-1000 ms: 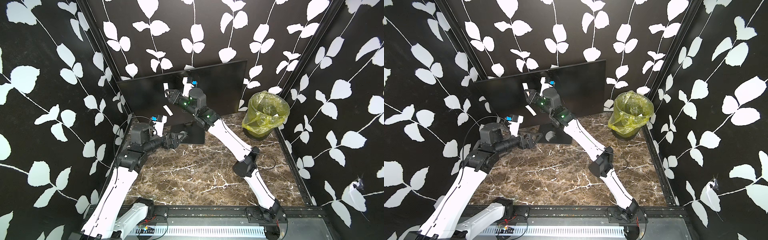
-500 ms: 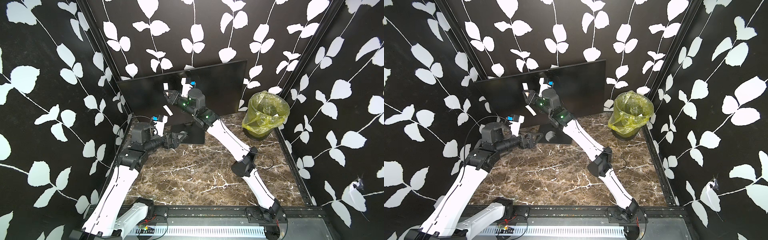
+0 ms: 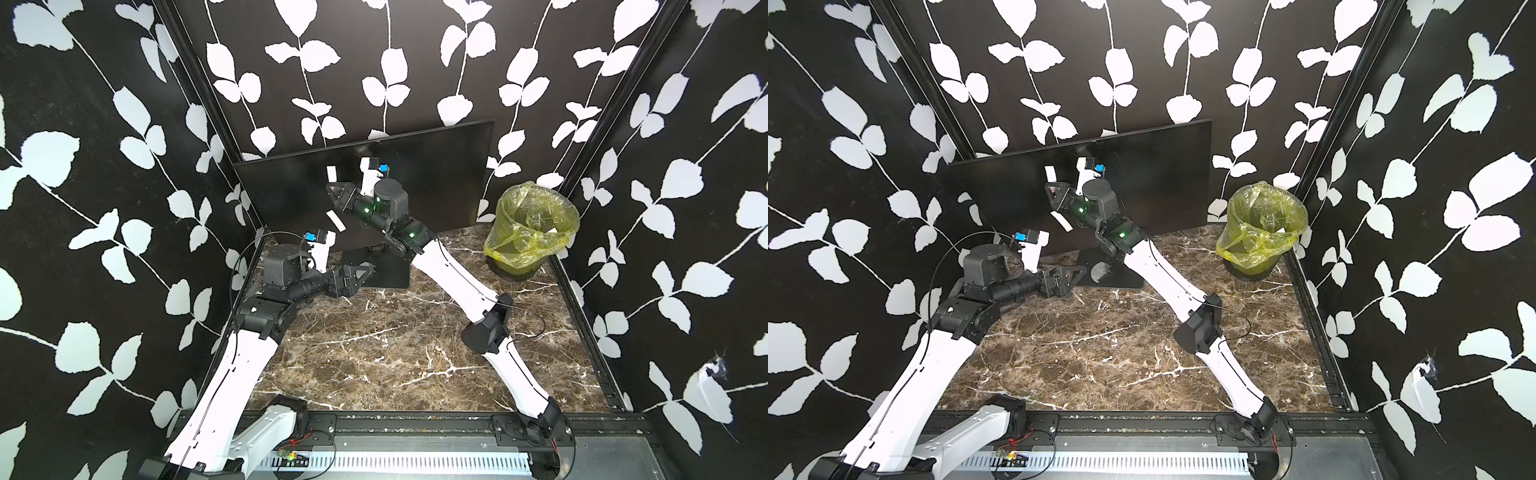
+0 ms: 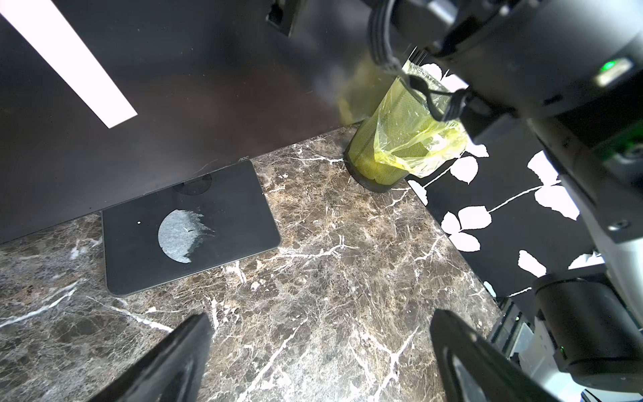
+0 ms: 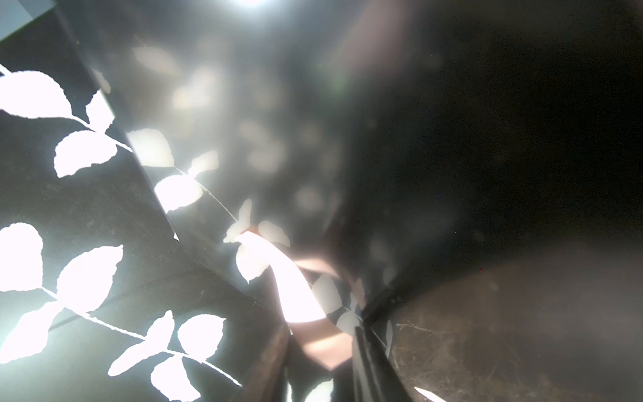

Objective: Remove the sticky note from the monitor
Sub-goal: Tear off the sticky note from the monitor.

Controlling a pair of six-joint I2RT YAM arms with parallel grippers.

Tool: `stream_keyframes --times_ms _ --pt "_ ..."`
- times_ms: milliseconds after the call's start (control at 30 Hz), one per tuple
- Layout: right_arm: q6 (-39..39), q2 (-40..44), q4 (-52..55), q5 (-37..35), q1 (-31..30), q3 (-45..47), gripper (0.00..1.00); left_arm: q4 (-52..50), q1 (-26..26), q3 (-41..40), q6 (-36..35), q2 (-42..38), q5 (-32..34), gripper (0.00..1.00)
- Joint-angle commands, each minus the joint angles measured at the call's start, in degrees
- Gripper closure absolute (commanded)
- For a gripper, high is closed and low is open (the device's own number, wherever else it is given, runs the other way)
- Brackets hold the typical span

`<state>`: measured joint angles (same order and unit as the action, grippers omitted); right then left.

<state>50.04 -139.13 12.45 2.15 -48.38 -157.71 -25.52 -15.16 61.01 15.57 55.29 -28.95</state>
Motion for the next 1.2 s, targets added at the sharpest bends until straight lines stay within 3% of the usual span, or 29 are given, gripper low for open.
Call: stream_keyframes --times_ms 0,233,500,767,900,1167 --pt "-0.4 -1.2 -2.6 -1.0 0.2 -1.5 0.71 -0.7 0.4 1.5 -0.9 -0.5 -0.8 0.01" --pt "0.0 -1.4 -2.6 -1.8 0.4 -1.7 0.76 -0.6 0.4 1.2 -0.8 -0.7 -0.8 0.01" --pt "-0.5 -0.9 -2.9 -1.6 0.4 -1.7 0.99 -0.7 0.4 1.0 -0.8 -1.0 -0.7 0.01" --pt "-3.3 2.0 -2.3 -1.3 -0.2 0.5 1.00 -0.4 0.4 0.7 -0.7 -1.1 -0.7 0.01" --pt "-6.1 7.7 -3.4 -1.5 -0.8 7.8 1.00 -0.3 0.3 0.5 -0.6 -1.2 -0.5 0.01" --pt "-12.4 25.9 -9.4 -4.8 0.1 35.0 1.00 0.0 0.4 0.2 -1.0 -1.6 -0.4 0.01"
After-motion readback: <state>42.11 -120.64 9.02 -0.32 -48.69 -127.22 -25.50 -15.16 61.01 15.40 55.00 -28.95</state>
